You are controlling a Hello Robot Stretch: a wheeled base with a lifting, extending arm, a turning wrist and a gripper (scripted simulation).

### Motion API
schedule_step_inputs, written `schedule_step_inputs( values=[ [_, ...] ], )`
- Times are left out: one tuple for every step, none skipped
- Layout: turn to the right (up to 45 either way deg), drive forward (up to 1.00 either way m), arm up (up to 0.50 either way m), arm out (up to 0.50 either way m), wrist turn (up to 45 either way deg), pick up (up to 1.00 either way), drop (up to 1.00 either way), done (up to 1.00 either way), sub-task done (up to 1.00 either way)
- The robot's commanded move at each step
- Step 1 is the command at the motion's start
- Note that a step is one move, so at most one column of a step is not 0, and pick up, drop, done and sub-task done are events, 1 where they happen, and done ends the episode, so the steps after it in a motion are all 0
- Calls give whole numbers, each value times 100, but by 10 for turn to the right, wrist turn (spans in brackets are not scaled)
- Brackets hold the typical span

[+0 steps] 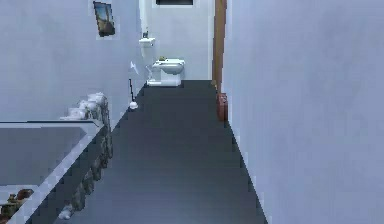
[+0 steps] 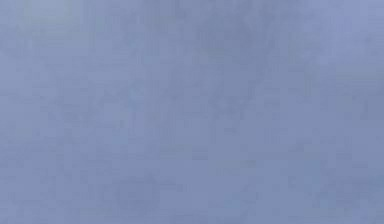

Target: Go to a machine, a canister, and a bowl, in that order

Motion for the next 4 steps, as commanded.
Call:
schedule_step_inputs(
  values=[
    [0,100,0,0,0,0,0,0,0],
    [0,100,0,0,0,0,0,0,0],
    [0,100,0,0,0,0,0,0,0],
    [-240,0,0,0,0,0,0,0,0]
  ],
)
